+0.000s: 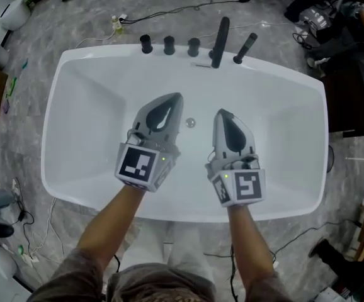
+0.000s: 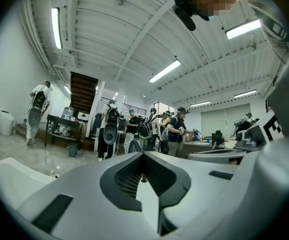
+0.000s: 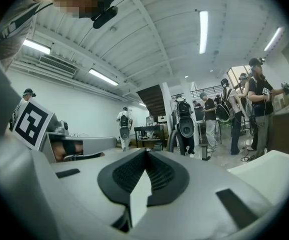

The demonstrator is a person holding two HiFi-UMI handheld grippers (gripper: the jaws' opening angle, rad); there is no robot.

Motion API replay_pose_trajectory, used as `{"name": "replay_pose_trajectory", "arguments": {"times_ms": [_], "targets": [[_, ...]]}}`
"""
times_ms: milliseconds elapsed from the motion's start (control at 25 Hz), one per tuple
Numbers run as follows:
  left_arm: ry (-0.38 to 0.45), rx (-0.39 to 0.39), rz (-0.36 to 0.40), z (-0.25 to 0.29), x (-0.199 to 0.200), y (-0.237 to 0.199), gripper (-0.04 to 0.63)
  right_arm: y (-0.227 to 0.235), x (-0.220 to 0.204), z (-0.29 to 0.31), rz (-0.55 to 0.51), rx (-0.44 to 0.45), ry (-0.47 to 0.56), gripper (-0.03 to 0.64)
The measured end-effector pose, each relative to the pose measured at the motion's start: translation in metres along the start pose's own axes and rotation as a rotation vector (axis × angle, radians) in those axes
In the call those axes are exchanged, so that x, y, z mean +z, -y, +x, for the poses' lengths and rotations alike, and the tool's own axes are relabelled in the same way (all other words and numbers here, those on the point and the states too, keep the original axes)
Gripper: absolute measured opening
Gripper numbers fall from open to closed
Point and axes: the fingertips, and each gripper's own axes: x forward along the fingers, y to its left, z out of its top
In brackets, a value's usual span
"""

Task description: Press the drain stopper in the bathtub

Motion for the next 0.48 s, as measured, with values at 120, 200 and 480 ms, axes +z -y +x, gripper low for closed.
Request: {"name": "replay_pose_trajectory", "arguments": {"times_ms": [120, 200, 480], "targets": [[-0.003, 0.007, 0.012, 0.008, -0.023, -0.010, 0.000, 0.005, -0.023, 0.013, -0.013, 0.006, -0.005, 0.000], [-0.006, 0.009, 0.021, 0.013, -0.039, -0.016, 0.000, 0.008, -0.036, 0.021, -0.019, 0.007, -0.005, 0.000], [-0.015, 0.010, 0.037, 0.029, -0.087, -0.032, 0.000, 0.016, -0.080, 0.050, -0.023, 0.014, -0.010, 0.000]]}}
